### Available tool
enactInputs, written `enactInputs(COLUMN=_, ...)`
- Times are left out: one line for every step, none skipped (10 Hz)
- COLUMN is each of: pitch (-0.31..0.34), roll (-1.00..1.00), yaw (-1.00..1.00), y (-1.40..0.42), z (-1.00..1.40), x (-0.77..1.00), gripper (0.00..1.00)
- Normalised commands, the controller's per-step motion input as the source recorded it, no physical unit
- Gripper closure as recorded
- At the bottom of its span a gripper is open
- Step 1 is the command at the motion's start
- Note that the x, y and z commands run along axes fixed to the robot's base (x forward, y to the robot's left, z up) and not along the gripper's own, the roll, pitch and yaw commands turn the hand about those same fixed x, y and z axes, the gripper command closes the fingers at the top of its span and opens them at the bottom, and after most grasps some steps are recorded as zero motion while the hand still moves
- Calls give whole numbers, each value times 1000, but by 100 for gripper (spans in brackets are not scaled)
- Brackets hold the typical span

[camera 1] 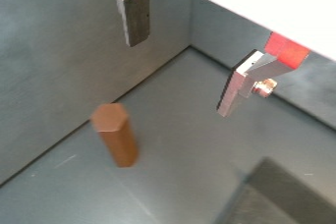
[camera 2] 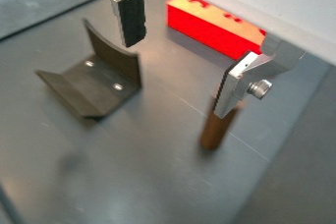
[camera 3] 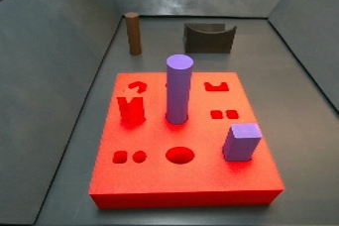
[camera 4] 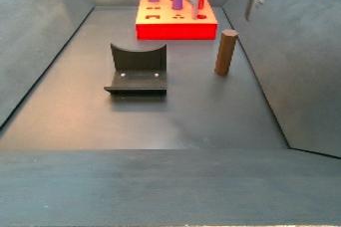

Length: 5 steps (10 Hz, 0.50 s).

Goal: Pick up the hexagon object. Move up. Move to above the board. Insert the hexagon object.
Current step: Pick up the hexagon object.

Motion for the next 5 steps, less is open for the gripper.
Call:
enactInputs(pitch=-354, roll=210, yaw=9, y=-406, z=-494, x=-423, gripper=0)
enactInputs(pitch=-364, roll=239, yaw=86, y=-423, z=-449, x=-531, gripper=0)
enactInputs(pitch=-409, roll=184, yaw=149, y=-457, z=-391, x=-457, gripper=0)
enactInputs(pitch=-444, roll=180, yaw=146, y=-454, z=-329, x=-337, gripper=0)
enactInputs(pitch=-383, roll=191, yaw=80, y=-409, z=-437, x=-180, gripper=0)
